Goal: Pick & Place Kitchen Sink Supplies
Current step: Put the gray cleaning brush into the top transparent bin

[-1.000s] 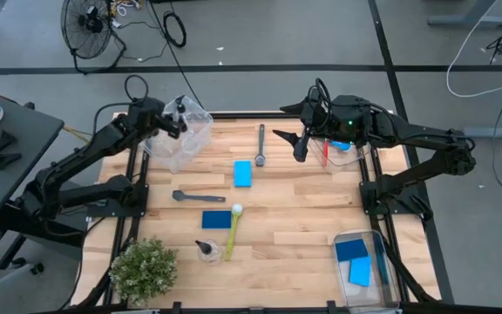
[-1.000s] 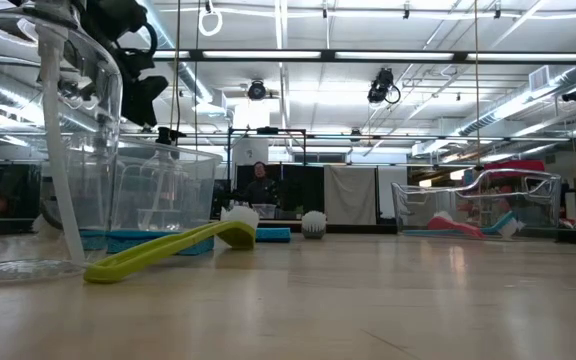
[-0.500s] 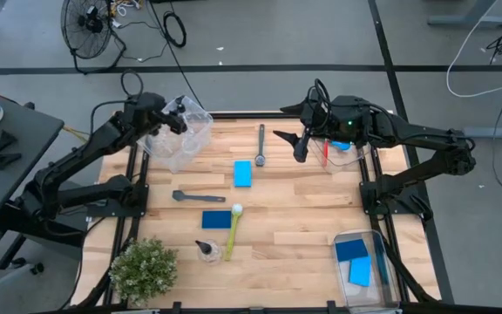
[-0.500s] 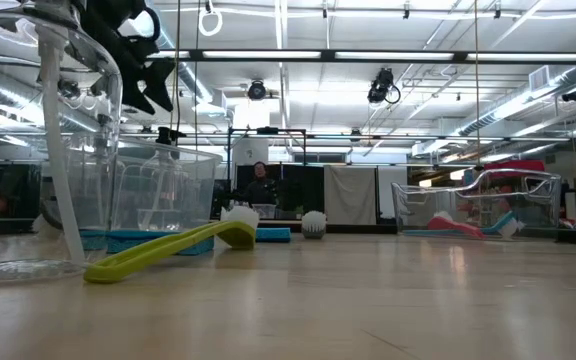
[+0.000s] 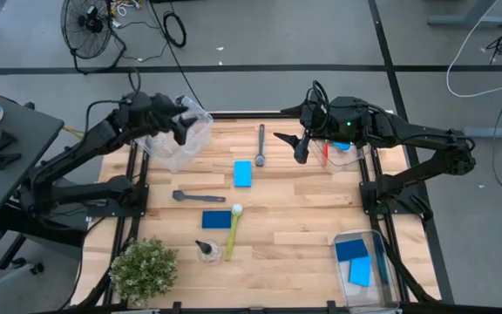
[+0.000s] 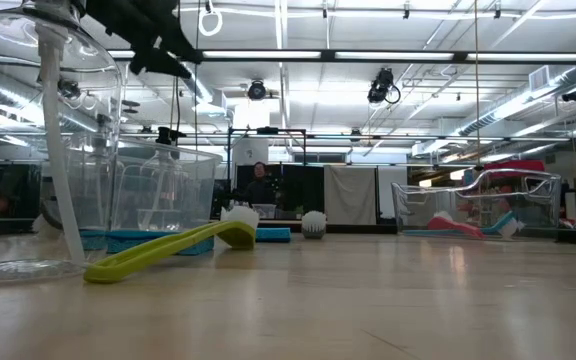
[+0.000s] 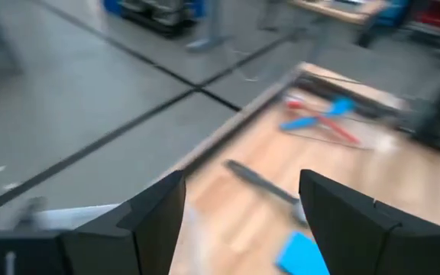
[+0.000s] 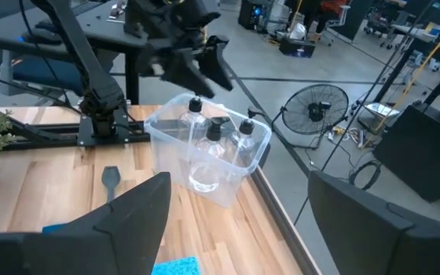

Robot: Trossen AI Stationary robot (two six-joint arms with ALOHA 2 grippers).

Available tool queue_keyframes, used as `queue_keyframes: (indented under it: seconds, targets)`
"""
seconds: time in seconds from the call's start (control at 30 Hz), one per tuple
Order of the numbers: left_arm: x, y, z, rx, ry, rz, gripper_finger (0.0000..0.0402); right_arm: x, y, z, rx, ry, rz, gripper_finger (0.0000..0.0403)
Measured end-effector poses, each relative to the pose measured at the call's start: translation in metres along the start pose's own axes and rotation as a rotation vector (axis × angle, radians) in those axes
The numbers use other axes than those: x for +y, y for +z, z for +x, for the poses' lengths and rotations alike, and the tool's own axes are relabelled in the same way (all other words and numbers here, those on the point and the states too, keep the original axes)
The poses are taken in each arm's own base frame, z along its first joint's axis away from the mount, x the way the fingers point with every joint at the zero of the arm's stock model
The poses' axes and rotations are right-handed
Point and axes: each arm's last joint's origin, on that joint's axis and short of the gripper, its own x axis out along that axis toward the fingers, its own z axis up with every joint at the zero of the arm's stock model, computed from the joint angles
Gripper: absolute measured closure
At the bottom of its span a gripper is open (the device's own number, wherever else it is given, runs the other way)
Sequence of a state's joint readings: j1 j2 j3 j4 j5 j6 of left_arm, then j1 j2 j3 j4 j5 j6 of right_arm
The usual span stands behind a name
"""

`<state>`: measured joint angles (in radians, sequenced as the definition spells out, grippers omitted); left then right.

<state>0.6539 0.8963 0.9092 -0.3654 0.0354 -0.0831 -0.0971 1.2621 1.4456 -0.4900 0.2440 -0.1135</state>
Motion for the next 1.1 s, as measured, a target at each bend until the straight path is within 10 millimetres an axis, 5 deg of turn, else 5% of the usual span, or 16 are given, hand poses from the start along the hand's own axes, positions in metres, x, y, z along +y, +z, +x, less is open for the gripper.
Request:
queue_keyframes:
  seconds: [0.37,0.9,1.1]
  targets:
    - [-0.035,-0.004,-0.003,0.046,-0.424,0.05,0.0142,0.0,0.0,0.0,0.0,-0.001,0.0,0.0092]
    - [-0.06,-0.008,-0.008,0.056,-0.494,0.099,0.0142,-0.001,-0.001,0.0,0.013,-0.038,0.006,0.0092]
    - [-0.062,-0.009,-0.008,0.052,-0.464,0.104,0.0142,-0.005,-0.006,0.013,0.05,-0.081,0.154,0.0092]
